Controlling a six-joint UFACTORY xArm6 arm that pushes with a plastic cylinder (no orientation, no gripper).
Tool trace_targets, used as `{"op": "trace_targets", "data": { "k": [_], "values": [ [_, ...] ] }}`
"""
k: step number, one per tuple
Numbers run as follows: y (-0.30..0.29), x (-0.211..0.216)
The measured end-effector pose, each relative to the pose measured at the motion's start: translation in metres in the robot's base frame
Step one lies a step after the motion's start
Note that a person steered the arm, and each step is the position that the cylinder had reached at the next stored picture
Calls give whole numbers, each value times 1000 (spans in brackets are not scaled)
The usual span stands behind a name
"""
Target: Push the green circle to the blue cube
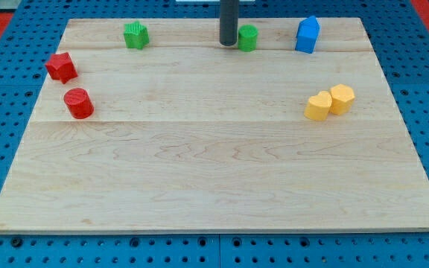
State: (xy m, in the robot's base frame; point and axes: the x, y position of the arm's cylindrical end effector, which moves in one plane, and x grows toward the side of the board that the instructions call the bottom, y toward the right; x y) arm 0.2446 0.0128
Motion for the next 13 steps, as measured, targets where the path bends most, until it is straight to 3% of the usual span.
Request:
{"op": "trace_targets", "data": {
  "k": [1,3,5,6,8,13],
  "values": [
    [1,-16],
    [34,55],
    [9,6],
    [-4,4],
    [8,-15],
    [84,-9]
  ]
}}
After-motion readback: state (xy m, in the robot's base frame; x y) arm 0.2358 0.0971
